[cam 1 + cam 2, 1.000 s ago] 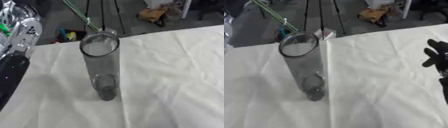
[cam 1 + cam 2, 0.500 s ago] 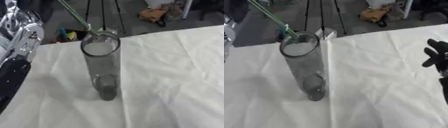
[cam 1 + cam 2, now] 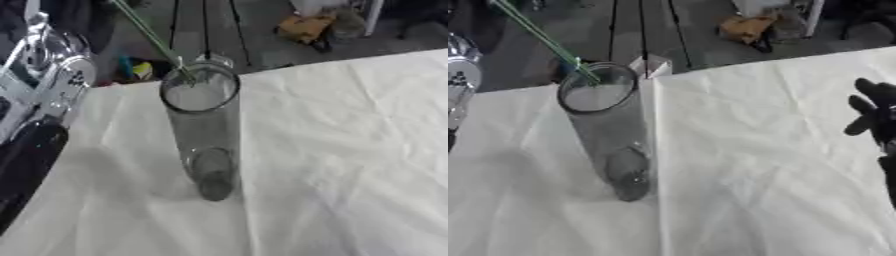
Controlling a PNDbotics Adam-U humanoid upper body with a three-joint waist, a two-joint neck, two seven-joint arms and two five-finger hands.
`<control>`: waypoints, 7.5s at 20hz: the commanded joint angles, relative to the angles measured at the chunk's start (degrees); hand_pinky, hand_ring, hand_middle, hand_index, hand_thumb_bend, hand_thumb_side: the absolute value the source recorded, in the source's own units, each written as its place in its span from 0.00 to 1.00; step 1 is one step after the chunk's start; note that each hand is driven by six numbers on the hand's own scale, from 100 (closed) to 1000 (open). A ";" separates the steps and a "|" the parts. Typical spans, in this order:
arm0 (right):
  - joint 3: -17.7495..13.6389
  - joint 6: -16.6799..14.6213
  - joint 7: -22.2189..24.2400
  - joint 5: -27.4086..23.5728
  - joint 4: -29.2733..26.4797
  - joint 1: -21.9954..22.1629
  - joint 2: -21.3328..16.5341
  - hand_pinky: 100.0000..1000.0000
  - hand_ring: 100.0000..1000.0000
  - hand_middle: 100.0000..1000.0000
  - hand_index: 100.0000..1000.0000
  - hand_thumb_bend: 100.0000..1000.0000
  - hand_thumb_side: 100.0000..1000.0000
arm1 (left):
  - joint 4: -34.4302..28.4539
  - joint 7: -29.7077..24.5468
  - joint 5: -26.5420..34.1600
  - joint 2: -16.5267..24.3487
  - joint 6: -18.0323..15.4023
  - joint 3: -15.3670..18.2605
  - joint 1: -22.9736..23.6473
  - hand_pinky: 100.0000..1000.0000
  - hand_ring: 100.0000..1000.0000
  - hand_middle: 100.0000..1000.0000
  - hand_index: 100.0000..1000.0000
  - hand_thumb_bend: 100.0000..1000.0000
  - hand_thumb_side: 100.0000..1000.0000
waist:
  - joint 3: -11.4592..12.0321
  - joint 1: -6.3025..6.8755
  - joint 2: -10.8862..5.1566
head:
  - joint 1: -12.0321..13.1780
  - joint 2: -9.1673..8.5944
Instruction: Arrange flowers into the vase.
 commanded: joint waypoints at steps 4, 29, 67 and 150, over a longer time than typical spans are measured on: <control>-0.47 0.05 0.10 0.39 -1.13 -0.61 -0.42 0.99 1.00 0.48 0.90 0.00 1.00 | 0.97 -0.12 -0.63 0.17 0.11 -0.43 -1.10 0.00 0.00 0.00 0.00 0.00 0.62 | -0.03 0.01 0.19 | 0.31 -0.05; -0.50 0.70 0.15 0.64 -1.13 -0.75 -0.07 0.99 1.00 0.48 0.90 0.00 1.00 | 2.52 1.66 -5.68 -0.60 7.95 -1.84 -1.02 0.00 0.00 0.00 0.04 0.00 0.76 | -0.31 0.29 0.45 | 0.19 -0.25; -0.73 1.27 0.18 1.32 -1.13 0.00 -0.01 1.00 1.00 0.47 0.90 0.00 1.00 | 4.81 -12.18 -24.64 1.10 13.89 -3.63 0.41 0.01 0.10 0.14 0.32 0.00 0.84 | 0.16 0.48 0.07 | 0.01 0.19; -0.37 4.67 1.10 1.93 -1.13 0.91 -0.56 1.00 1.00 0.45 0.91 0.00 1.00 | 4.65 -48.80 -43.74 5.59 0.42 0.28 -2.11 0.86 0.87 0.86 1.00 0.10 1.00 | 0.13 3.16 -1.90 | 1.10 0.90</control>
